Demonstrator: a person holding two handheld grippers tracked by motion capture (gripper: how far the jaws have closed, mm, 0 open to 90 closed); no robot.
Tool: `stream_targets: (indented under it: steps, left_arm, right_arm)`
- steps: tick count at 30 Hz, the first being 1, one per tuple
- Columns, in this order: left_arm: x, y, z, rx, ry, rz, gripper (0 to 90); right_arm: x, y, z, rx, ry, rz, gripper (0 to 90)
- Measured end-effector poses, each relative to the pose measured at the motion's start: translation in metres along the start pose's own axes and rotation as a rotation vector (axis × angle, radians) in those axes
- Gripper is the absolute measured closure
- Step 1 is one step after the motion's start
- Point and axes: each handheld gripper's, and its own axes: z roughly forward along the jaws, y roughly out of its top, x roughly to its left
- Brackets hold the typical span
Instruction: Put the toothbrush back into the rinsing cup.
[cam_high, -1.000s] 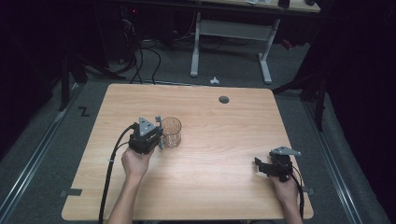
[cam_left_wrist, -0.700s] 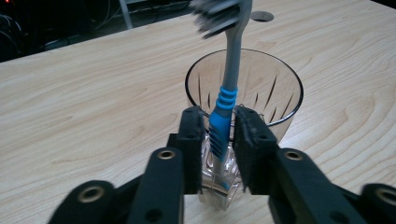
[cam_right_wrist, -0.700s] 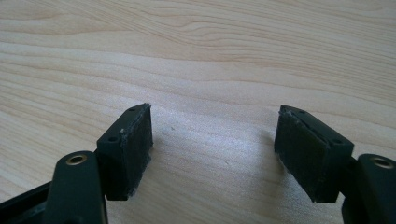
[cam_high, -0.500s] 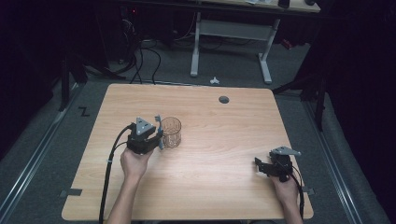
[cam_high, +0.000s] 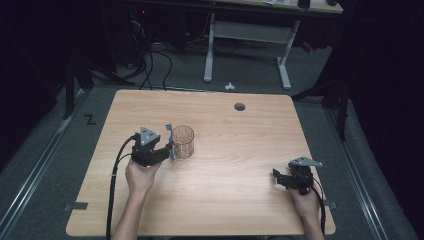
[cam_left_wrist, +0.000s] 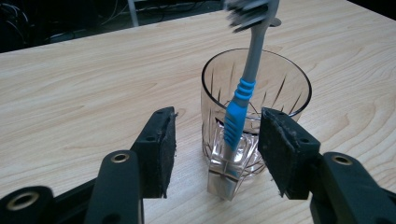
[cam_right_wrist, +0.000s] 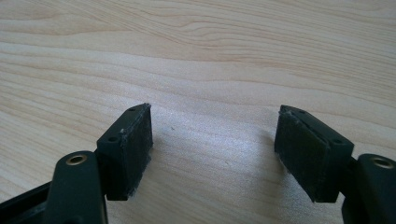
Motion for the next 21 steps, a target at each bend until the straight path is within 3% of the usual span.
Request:
stream_targets:
  steps: [21]
  left_arm:
    - [0.003, -0.006, -0.018, -0.02, -0.004, -0.026, 43.5]
  right_arm:
    - [0.0, 0.0, 0.0, 0.0, 0.0, 0.001, 28.3]
